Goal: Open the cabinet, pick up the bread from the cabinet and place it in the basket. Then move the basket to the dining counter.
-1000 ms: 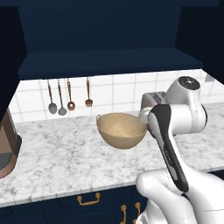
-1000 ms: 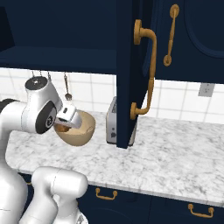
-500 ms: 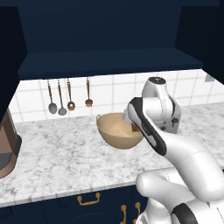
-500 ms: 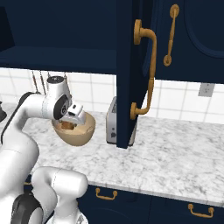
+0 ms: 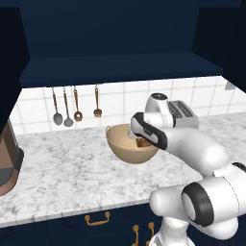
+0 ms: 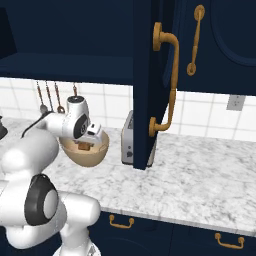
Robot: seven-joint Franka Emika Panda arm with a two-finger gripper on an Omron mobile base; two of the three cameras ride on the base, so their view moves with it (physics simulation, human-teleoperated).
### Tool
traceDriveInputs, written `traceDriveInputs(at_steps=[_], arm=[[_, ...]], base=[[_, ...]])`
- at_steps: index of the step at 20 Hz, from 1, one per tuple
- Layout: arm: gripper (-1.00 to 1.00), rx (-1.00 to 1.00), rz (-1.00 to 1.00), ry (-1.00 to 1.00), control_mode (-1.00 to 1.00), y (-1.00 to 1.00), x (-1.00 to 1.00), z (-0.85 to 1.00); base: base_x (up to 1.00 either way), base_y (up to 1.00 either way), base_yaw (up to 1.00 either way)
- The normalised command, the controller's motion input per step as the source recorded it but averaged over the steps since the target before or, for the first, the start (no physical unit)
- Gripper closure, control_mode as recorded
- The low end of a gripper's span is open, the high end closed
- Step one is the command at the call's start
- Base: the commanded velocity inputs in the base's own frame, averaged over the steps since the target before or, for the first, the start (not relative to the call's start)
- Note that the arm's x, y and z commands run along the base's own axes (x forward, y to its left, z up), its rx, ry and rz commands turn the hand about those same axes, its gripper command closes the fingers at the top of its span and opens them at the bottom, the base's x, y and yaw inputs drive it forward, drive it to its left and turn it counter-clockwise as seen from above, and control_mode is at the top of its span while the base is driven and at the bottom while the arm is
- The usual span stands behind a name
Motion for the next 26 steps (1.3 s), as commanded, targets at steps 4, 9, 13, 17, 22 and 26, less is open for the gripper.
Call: traceDriveInputs(at_steps=[4, 9, 13, 17, 22, 26], arm=[[1.00, 0.00, 0.02, 0.07, -1.00, 0.20, 0.67, -0.39], [1.00, 0.00, 0.01, 0.00, -1.00, 0.31, 0.41, -0.41], [1.00, 0.00, 0.00, 0.00, -1.00, 0.00, 0.44, -0.23], [1.00, 0.00, 0.00, 0.00, -1.00, 0.00, 0.32, -0.38], [1.00, 0.00, 0.00, 0.00, -1.00, 0.00, 0.21, -0.40], [1.00, 0.00, 0.00, 0.00, -1.00, 0.00, 0.08, -0.14]], base=[[0.00, 0.00, 0.00], [0.00, 0.00, 0.00], [0.00, 0.00, 0.00], [0.00, 0.00, 0.00], [0.00, 0.00, 0.00], [0.00, 0.00, 0.00]])
